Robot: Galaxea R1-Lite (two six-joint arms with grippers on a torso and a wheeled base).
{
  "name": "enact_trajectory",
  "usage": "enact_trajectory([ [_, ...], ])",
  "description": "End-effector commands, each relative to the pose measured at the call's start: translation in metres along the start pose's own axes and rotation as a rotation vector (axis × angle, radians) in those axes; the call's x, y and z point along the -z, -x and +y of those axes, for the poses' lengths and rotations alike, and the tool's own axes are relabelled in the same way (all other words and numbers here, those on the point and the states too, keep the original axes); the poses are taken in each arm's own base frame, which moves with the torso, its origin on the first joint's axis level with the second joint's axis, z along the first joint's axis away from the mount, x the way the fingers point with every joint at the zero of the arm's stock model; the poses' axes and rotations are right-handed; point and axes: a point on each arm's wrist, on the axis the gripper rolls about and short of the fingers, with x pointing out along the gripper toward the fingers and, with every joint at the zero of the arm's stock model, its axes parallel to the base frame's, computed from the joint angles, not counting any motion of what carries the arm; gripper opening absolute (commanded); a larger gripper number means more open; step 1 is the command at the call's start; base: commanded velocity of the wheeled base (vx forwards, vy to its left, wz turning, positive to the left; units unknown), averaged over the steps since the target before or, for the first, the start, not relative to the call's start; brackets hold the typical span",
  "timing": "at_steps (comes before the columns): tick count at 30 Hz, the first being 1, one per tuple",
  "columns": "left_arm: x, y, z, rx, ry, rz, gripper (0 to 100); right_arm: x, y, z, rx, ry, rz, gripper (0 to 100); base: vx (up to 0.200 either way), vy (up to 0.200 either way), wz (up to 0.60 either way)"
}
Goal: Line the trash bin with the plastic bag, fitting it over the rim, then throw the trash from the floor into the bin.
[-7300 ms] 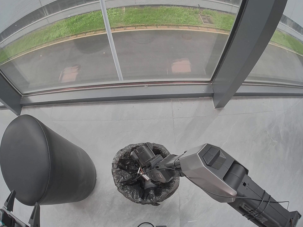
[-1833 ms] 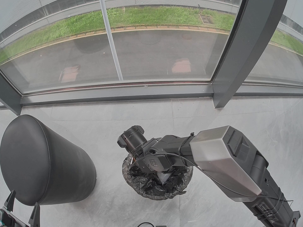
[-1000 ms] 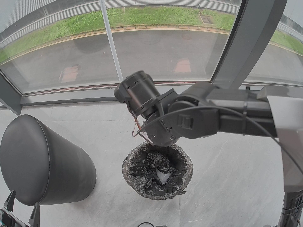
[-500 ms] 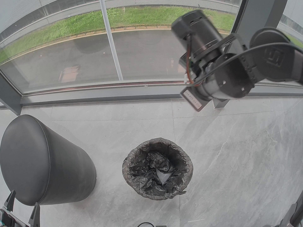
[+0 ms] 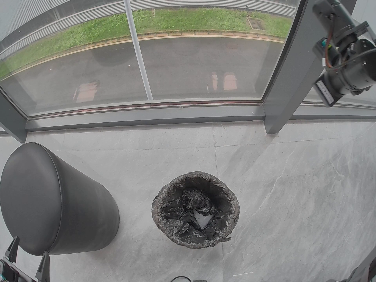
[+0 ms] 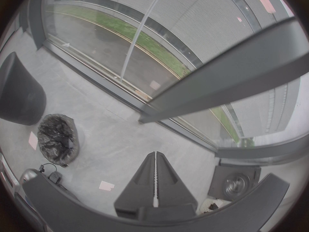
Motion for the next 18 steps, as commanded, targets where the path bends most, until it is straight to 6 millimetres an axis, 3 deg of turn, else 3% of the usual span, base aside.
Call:
enact_trajectory([
  [1, 0.005, 0.0, 0.0, 0.0, 0.0, 0.0, 100, 0.032, 0.028, -0.061, 0.094, -0.101, 0.03, 0, 0.0, 0.0, 0.0],
  [8, 0.005, 0.0, 0.0, 0.0, 0.0, 0.0, 100, 0.065, 0.05, -0.102, 0.152, -0.168, 0.077, 0, 0.0, 0.0, 0.0],
  [11, 0.005, 0.0, 0.0, 0.0, 0.0, 0.0, 100, 0.093, 0.07, -0.124, 0.135, -0.223, 0.113, 0, 0.0, 0.0, 0.0],
  [18, 0.005, 0.0, 0.0, 0.0, 0.0, 0.0, 100, 0.13, 0.112, -0.137, 0.092, -0.295, 0.121, 0, 0.0, 0.0, 0.0],
])
